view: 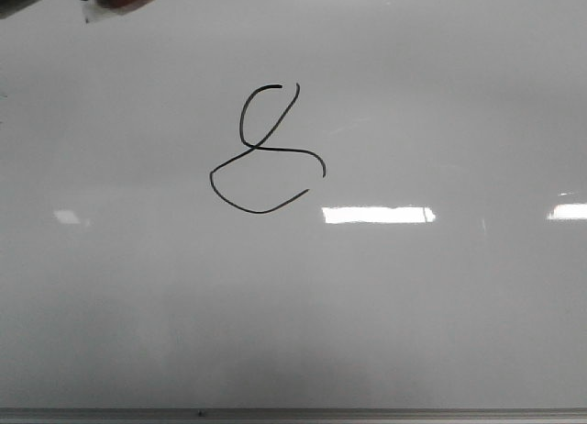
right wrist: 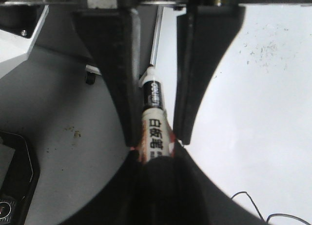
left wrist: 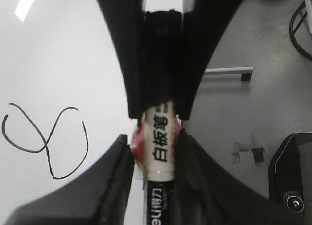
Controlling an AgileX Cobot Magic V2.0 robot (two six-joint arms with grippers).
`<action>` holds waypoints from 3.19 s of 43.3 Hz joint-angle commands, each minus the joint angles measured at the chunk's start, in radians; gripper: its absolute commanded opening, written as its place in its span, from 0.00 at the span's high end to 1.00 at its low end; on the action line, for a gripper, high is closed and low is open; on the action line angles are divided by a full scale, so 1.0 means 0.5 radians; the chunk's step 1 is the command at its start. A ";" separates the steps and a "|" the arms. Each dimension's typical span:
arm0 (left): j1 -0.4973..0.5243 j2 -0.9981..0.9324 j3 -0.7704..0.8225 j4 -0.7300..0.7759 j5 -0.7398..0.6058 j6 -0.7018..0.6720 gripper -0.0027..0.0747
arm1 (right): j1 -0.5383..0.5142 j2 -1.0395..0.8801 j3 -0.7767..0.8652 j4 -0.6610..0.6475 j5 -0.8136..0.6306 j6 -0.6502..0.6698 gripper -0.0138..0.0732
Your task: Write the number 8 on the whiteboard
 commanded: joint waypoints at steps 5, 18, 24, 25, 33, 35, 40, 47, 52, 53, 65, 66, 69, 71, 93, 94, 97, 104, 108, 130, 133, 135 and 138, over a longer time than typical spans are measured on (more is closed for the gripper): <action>-0.017 -0.013 -0.068 -0.069 -0.091 -0.003 0.90 | 0.003 -0.065 -0.073 0.070 -0.102 -0.014 0.90; -0.017 -0.013 -0.068 -0.066 -0.088 -0.003 0.99 | 0.003 -0.072 -0.073 0.171 -0.115 0.014 0.37; -0.009 -0.013 -0.056 -0.056 -0.088 -0.076 0.99 | -0.042 -0.133 -0.073 0.167 -0.175 0.169 0.28; 0.001 -0.013 -0.048 -0.049 -0.092 -0.106 0.99 | -0.069 -0.156 -0.068 0.164 -0.175 0.208 0.28; 0.219 -0.013 0.061 -0.038 -0.205 -0.393 0.99 | -0.362 -0.433 0.105 0.164 -0.226 0.435 0.28; 0.299 -0.013 0.107 -0.038 -0.259 -0.467 0.99 | -0.467 -0.524 0.187 0.164 -0.267 0.477 0.28; 0.548 -0.013 0.225 -0.038 -0.479 -0.687 0.99 | -0.724 -0.827 0.479 0.164 -0.386 0.591 0.28; 0.877 -0.013 0.433 -0.091 -0.914 -1.055 0.99 | -1.069 -1.292 0.921 0.164 -0.605 0.913 0.42; 1.011 -0.013 0.594 -0.260 -1.295 -1.064 0.99 | -1.238 -1.582 1.196 0.164 -0.705 1.060 0.59; 1.029 -0.013 0.636 -0.284 -1.395 -1.064 0.99 | -1.258 -1.625 1.238 0.164 -0.717 1.070 0.62; 1.026 0.195 0.820 -0.332 -1.836 -1.064 0.99 | -1.317 -1.866 1.568 0.164 -0.725 1.072 0.92; 1.019 0.224 0.820 -0.332 -1.876 -1.064 0.99 | -1.317 -1.866 1.580 0.164 -0.725 1.072 0.92; 0.973 0.336 0.820 -0.332 -2.076 -1.064 0.99 | -1.317 -1.864 1.606 0.164 -0.732 1.072 0.92; 0.948 0.401 0.820 -0.332 -2.203 -1.074 0.99 | -1.317 -1.864 1.606 0.166 -0.732 1.072 0.92; 0.817 0.991 0.784 0.510 -2.833 -2.355 0.99 | -1.317 -1.864 1.606 0.177 -0.758 1.072 0.92; 0.817 0.998 0.784 0.558 -2.833 -2.389 0.99 | -1.317 -1.864 1.606 0.182 -0.758 1.072 0.92; 0.817 1.019 0.784 0.603 -2.837 -2.431 0.99 | -1.317 -1.864 1.606 0.187 -0.758 1.072 0.92; 0.834 1.024 0.784 0.611 -2.834 -2.431 0.99 | -1.317 -1.864 1.606 0.191 -0.758 1.072 0.92; 0.863 1.045 0.784 0.615 -2.815 -2.431 0.99 | -1.317 -1.864 1.606 0.191 -0.758 1.072 0.92; 0.895 1.095 0.784 0.700 -2.815 -2.431 0.80 | -1.317 -1.864 1.606 0.212 -0.758 1.072 0.92; 0.895 1.095 0.784 0.700 -2.815 -2.431 0.77 | -1.317 -1.864 1.606 0.212 -0.758 1.072 0.92; 0.895 1.095 0.784 0.700 -2.815 -2.431 0.74 | -1.317 -1.864 1.606 0.212 -0.758 1.072 0.92; 0.895 1.095 0.784 0.700 -2.815 -2.431 0.68 | -1.317 -1.864 1.606 0.212 -0.758 1.072 0.92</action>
